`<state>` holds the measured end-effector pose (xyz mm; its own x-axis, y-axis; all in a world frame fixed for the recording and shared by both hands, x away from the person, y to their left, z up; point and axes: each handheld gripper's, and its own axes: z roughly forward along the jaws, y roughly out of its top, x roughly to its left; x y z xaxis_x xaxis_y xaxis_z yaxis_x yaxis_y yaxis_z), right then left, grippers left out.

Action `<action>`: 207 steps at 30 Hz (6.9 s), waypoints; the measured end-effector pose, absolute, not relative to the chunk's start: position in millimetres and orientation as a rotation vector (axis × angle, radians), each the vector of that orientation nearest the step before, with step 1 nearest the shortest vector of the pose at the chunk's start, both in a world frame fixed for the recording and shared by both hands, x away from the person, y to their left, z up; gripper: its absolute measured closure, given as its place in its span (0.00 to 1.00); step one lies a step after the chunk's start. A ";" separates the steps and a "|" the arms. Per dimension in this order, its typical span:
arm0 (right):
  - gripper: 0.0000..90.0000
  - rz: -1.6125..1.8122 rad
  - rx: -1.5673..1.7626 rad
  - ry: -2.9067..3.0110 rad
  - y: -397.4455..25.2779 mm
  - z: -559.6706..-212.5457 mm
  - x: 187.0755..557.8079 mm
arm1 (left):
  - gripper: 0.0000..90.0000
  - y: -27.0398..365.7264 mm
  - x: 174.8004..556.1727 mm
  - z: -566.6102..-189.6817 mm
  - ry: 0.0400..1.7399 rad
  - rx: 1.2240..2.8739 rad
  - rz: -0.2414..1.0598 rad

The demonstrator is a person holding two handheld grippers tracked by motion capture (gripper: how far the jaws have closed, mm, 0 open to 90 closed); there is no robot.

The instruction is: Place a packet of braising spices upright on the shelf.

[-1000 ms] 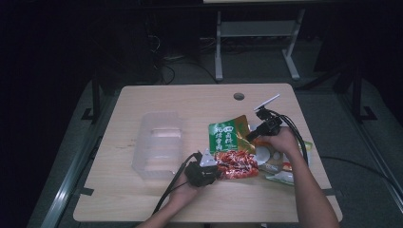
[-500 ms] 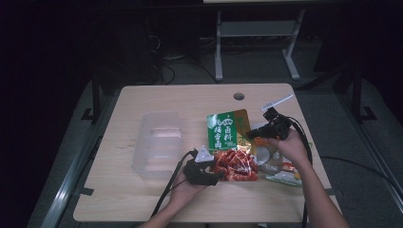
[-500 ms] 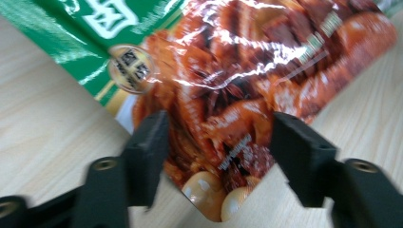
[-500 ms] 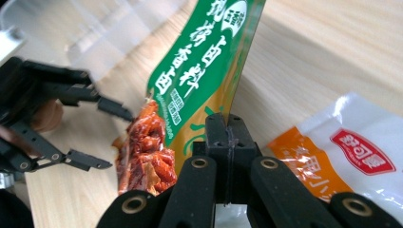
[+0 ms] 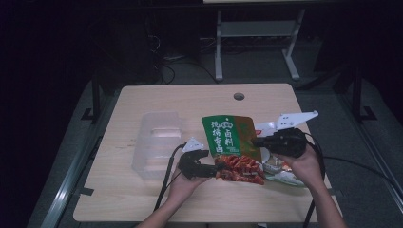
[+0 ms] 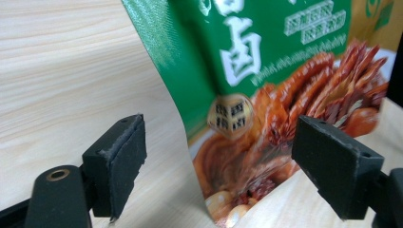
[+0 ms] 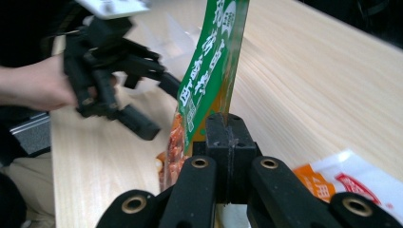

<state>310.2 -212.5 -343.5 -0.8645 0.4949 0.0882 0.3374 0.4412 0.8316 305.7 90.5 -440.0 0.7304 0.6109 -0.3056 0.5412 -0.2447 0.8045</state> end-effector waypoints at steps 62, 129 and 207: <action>1.00 1.516 0.862 2.470 -201.3 -339.2 289.6 | 0.36 102.4 255.6 -424.4 0.661 1.991 0.281; 1.00 1.522 0.607 2.537 11.3 -300.4 435.6 | 0.24 115.8 233.5 -430.4 0.555 2.025 0.253; 0.37 1.453 0.948 2.589 -109.6 -354.1 419.3 | 0.24 105.6 238.6 -432.9 0.541 2.043 0.196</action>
